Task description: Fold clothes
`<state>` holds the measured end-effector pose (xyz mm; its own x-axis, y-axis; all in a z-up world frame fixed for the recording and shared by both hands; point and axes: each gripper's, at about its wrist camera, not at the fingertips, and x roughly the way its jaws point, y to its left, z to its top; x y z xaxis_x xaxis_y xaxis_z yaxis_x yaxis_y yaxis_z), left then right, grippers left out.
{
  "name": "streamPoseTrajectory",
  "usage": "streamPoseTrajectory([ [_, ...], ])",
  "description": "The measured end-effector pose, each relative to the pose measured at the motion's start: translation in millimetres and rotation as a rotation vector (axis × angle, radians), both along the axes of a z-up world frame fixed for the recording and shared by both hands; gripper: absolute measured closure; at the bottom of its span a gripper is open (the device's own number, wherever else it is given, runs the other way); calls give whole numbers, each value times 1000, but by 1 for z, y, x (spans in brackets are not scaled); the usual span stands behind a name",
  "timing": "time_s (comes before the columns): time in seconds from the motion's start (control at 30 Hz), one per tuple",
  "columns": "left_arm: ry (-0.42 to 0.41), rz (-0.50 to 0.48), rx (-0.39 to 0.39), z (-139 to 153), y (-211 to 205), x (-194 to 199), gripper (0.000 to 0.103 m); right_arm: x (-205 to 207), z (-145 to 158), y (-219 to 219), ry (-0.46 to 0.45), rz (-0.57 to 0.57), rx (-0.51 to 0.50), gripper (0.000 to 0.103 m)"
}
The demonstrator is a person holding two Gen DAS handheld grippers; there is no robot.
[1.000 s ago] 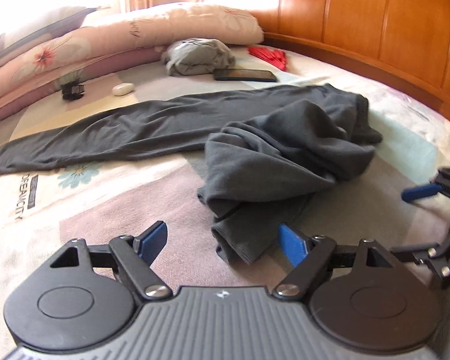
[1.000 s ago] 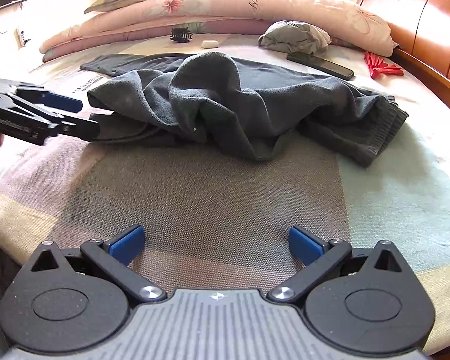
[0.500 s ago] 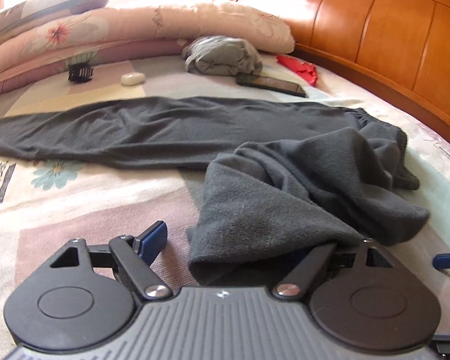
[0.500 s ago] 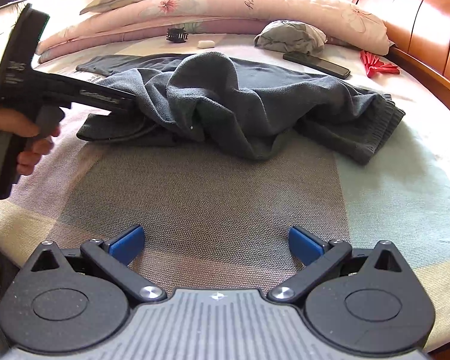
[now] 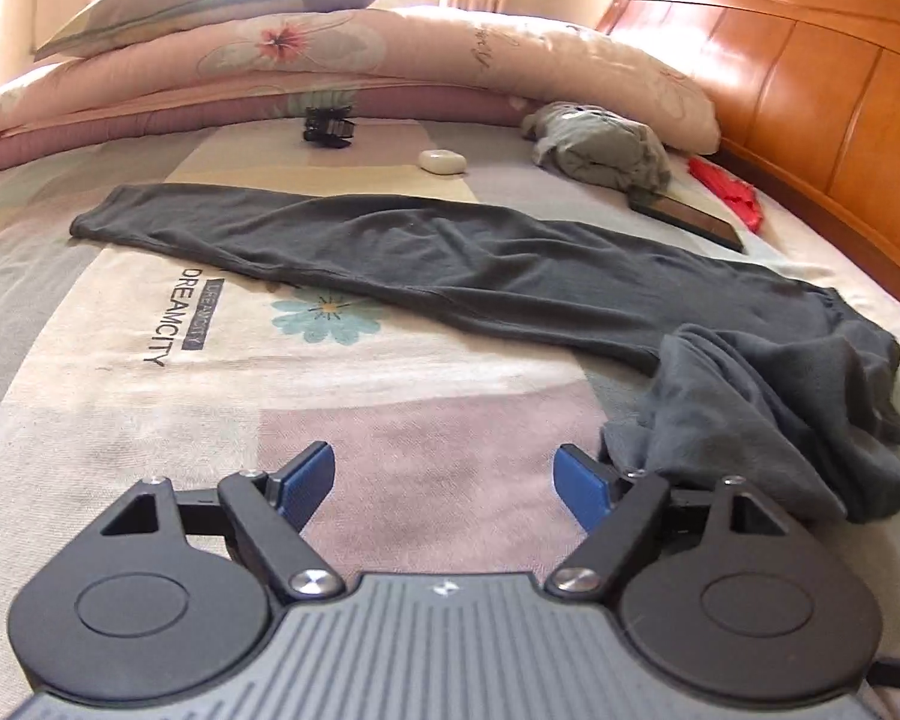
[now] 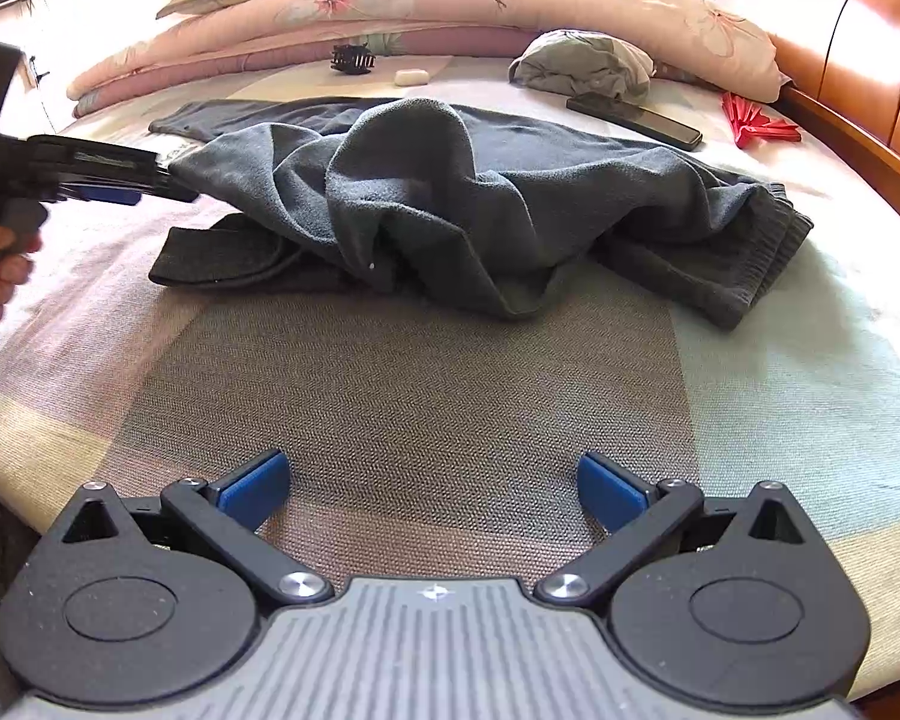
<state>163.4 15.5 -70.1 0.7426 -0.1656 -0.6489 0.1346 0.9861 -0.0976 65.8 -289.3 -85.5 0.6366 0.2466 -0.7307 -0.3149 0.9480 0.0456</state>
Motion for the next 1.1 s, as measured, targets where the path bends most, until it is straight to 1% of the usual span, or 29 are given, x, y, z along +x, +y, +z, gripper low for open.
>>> streamPoseTrajectory([
  [0.1, 8, -54, 6, 2, -3, -13, 22, 4, 6, 2, 29, -3, 21, 0],
  [0.2, 28, -117, 7, 3, -10, -23, 22, 3, 15, 10, 12, 66, 106, 0],
  [0.23, 36, -144, 9, 3, -12, -25, 22, 3, 17, 15, -2, 94, 115, 2],
  [0.3, 51, -207, 29, 5, -16, -29, 22, 4, 20, 27, -24, 144, 112, 12],
  [0.33, 53, -244, 45, 7, -17, -32, 22, 6, 20, 33, -25, 160, 101, 19],
  [0.37, 52, -282, 63, 9, -18, -35, 22, 8, 21, 39, -25, 177, 90, 22],
  [0.4, 39, -321, 88, 11, -20, -40, 22, 9, 21, 45, -26, 193, 79, 24],
  [0.47, 14, -390, 131, 14, -23, -50, 22, 12, 21, 56, -24, 219, 63, 30],
  [0.53, -16, -444, 159, 13, -27, -60, 23, 14, 18, 61, -7, 216, 69, 34],
  [0.57, -35, -471, 176, 11, -29, -64, 24, 14, 17, 62, 4, 211, 74, 35],
  [0.63, -77, -521, 229, 5, -37, -70, 27, 14, 15, 60, 18, 196, 86, 35],
  [0.7, -111, -558, 293, -4, -47, -72, 34, 12, 14, 56, 25, 183, 97, 34],
  [0.77, -139, -570, 346, -10, -55, -68, 38, 11, 13, 53, 32, 171, 108, 34],
  [0.8, -154, -573, 369, -13, -59, -66, 43, 10, 13, 51, 35, 164, 113, 34],
  [0.93, -216, -608, 453, -15, -75, -60, 44, 8, 11, 42, 34, 151, 134, 34],
  [1.0, -238, -637, 527, -17, -86, -61, 44, 7, 10, 39, 32, 148, 149, 34],
  [1.1, -271, -672, 661, -22, -103, -69, 44, 6, 10, 37, 29, 145, 162, 33],
])
